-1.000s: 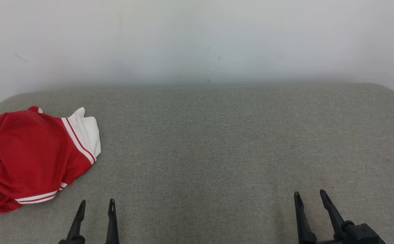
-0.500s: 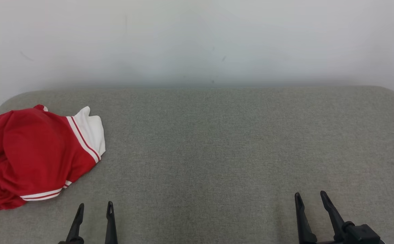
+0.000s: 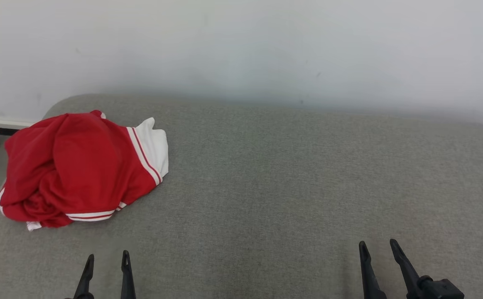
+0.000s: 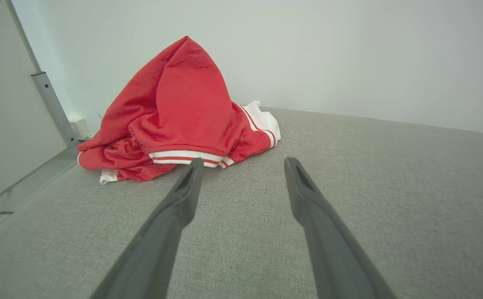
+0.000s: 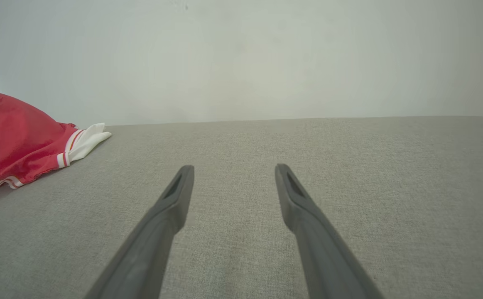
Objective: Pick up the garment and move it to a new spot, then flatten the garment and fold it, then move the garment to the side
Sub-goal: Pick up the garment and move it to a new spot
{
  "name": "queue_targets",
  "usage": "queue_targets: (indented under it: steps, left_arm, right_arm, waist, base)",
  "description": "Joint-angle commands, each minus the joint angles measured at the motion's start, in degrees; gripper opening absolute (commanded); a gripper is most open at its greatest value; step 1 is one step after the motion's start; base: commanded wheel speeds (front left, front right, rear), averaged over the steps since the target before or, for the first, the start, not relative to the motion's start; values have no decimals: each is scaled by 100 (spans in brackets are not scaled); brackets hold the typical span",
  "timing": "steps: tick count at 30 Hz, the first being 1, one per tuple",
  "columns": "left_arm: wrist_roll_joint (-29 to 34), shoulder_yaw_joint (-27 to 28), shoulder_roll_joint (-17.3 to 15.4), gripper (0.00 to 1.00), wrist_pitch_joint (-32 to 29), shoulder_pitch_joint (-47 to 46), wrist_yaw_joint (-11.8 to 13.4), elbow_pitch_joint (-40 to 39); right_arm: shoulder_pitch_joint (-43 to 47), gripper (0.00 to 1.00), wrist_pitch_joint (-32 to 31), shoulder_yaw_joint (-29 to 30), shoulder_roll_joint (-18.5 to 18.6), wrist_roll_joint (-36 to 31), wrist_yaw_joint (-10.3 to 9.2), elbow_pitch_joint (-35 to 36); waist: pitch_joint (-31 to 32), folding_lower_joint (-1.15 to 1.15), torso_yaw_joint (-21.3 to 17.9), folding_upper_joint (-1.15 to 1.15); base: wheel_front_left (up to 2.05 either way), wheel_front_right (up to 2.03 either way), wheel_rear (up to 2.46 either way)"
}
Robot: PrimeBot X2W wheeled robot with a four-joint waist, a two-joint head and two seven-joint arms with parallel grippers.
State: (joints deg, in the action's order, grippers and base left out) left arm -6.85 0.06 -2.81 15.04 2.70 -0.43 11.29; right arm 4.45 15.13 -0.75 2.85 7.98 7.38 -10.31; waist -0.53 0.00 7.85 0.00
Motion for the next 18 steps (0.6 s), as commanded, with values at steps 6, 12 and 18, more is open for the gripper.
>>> queue_targets:
  steps: [6,12,18]
  left_arm:
    - [-57,2,-15,100,19,-52,44,53]
    - [-106,34,-15,100,19,-67,58,107]
    - [-174,65,-15,100,19,-11,106,106]
  right_arm:
    - [19,100,6,-9,4,49,20,-19]
    - [18,100,7,-48,4,60,20,-36]
    - [59,100,7,-95,5,2,20,-55]
  waist:
    - [-61,0,656,0]
    - [-59,0,1103,0]
    - [-54,0,1508,0]
  base:
    - [0,0,0]
    - [0,0,0]
    - [0,0,0]
